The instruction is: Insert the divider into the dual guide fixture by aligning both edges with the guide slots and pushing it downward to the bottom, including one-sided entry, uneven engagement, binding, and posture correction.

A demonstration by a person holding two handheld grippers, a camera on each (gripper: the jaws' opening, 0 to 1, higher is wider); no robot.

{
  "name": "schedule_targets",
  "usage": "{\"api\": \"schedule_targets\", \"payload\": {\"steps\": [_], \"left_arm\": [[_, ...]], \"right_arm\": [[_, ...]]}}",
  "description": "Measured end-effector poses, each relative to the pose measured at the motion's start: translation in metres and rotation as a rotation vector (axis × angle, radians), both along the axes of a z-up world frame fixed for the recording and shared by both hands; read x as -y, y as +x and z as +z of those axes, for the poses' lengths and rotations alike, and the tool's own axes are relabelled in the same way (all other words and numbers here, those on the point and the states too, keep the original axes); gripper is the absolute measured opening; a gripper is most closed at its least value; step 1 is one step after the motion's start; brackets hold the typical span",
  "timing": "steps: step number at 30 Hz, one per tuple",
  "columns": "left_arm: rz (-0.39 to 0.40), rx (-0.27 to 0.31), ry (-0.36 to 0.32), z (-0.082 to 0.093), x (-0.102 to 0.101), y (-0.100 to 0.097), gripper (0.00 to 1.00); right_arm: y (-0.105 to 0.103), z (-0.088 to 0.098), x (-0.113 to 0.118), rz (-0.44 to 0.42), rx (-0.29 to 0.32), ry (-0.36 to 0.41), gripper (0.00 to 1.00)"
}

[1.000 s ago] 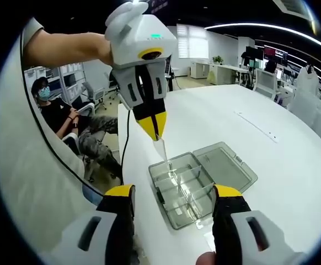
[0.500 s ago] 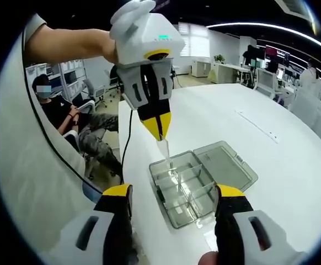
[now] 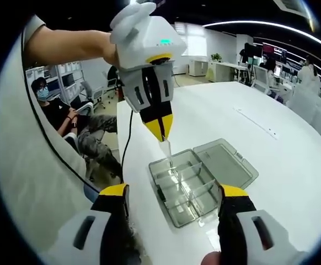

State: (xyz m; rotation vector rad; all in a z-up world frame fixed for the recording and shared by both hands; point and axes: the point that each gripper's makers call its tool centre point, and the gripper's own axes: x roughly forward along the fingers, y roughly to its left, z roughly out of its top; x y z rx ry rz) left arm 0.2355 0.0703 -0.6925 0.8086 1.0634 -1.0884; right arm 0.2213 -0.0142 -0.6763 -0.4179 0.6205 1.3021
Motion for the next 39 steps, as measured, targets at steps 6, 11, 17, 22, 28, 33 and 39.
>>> {"api": "schedule_targets", "payload": {"steps": [6,11,17,22,28,33,39], "left_arm": [[-0.005,-0.004,-0.003,-0.002,0.002,0.002,0.0],[-0.013,-0.007,0.005,-0.005,0.002,0.003,0.0],[-0.023,-0.005,0.017,-0.008,0.001,0.005,0.0],[-0.024,-0.008,0.015,-0.01,0.002,0.006,0.0],[-0.03,-0.009,0.022,-0.014,0.002,0.008,0.0],[-0.025,-0.016,0.022,-0.017,0.002,0.009,0.0],[-0.022,-0.016,0.033,-0.02,0.0,0.012,0.0]], "right_arm": [[0.002,0.0,0.001,-0.007,0.001,-0.002,0.64],[0.003,0.0,0.001,-0.012,0.001,-0.003,0.65],[0.003,-0.002,0.002,-0.01,0.0,-0.008,0.66],[0.004,-0.001,0.003,-0.014,-0.001,-0.008,0.66],[0.004,-0.003,0.004,-0.016,-0.005,-0.011,0.67],[0.005,-0.003,0.004,-0.018,-0.007,-0.01,0.67],[0.006,-0.004,0.005,-0.017,-0.01,-0.01,0.67]]}}
